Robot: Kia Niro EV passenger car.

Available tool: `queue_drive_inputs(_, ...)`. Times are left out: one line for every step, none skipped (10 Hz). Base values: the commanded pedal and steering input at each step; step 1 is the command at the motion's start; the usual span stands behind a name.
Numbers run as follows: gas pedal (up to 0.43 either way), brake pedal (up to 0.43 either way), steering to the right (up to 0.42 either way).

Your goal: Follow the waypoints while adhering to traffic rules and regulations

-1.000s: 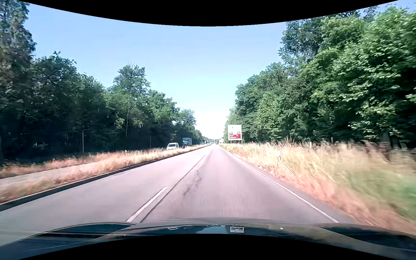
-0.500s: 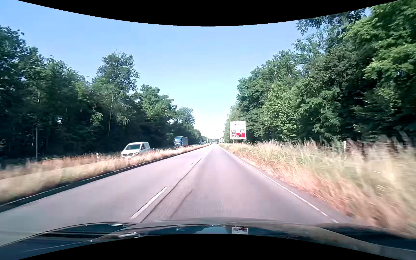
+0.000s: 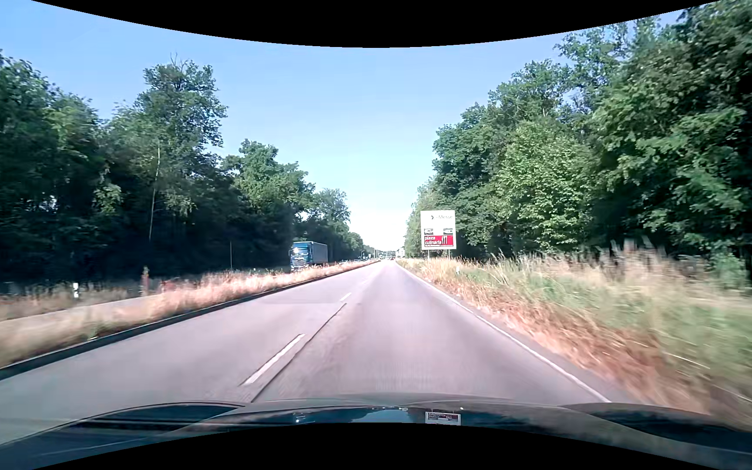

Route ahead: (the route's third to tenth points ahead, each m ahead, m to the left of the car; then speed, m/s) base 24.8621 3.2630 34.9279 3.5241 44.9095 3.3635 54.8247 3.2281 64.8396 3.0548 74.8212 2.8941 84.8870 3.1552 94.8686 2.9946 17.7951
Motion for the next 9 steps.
queue_drive_inputs(0.209,0.0,0.0)
queue_drive_inputs(0.197,0.0,0.0)
queue_drive_inputs(0.197,0.0,0.0)
queue_drive_inputs(0.197,0.0,0.0)
queue_drive_inputs(0.189,0.0,0.0)
queue_drive_inputs(0.177,0.0,0.0)
queue_drive_inputs(0.157,0.0,0.0)
queue_drive_inputs(0.15,0.0,0.0)
queue_drive_inputs(0.15,0.0,0.0)
